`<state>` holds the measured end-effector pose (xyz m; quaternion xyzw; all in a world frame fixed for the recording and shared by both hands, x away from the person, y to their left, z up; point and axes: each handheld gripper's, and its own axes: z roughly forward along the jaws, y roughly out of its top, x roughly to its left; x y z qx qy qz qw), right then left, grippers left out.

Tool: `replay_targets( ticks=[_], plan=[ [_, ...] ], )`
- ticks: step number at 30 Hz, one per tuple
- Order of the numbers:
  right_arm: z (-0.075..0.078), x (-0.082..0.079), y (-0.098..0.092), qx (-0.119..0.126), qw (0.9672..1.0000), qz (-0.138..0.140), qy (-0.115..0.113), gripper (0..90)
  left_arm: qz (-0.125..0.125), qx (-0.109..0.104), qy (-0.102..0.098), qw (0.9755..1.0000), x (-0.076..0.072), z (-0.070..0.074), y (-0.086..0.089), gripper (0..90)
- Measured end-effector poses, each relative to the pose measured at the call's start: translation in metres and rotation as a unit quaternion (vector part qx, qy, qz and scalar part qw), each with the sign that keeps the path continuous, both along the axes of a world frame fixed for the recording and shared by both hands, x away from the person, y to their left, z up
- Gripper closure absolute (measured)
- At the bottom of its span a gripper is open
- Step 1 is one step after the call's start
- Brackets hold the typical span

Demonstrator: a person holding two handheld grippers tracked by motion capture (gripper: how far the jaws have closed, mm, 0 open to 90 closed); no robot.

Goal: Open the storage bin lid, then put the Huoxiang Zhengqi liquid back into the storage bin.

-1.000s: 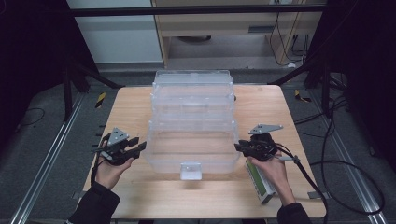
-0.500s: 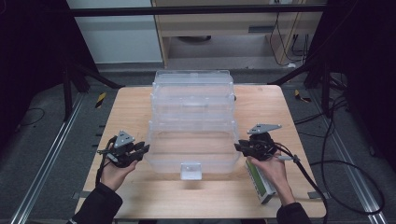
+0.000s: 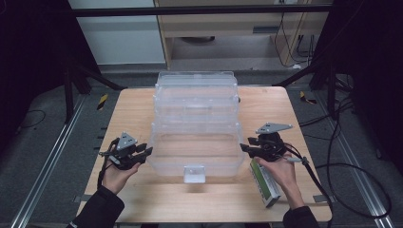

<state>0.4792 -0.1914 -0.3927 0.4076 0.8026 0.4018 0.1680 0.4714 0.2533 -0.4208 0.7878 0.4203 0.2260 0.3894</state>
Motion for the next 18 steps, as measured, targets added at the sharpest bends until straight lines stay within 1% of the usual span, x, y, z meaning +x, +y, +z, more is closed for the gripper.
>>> replay_targets(
  ticks=[3, 6, 8, 11, 16, 18],
  plan=[
    [0.006, -0.002, -0.006, -0.002, 0.9999, -0.013, 0.001, 54.7, 0.001, 0.003, 0.000, 1.0000, -0.001, 0.001, 0.000, 65.1],
    [0.012, -0.005, -0.013, -0.005, 0.9997, -0.024, -0.003, 52.7, 0.005, -0.001, -0.003, 1.0000, -0.002, 0.004, 0.001, 62.4],
    [0.014, -0.006, -0.015, -0.005, 0.9996, -0.027, -0.004, 52.0, 0.005, -0.003, -0.004, 1.0000, -0.002, 0.005, 0.002, 61.9],
    [0.017, -0.007, -0.019, -0.007, 0.9993, -0.036, 0.000, 49.9, 0.006, -0.008, -0.008, 0.9999, -0.002, 0.008, 0.004, 60.0],
    [0.023, -0.009, -0.025, -0.019, 0.9988, -0.044, 0.005, 48.0, 0.009, -0.025, -0.018, 0.9995, -0.006, 0.017, 0.010, 56.2],
    [0.025, -0.011, -0.026, -0.019, 0.9987, -0.048, 0.004, 48.2, 0.010, -0.037, -0.017, 0.9991, -0.007, 0.020, 0.013, 53.6]
  ],
)
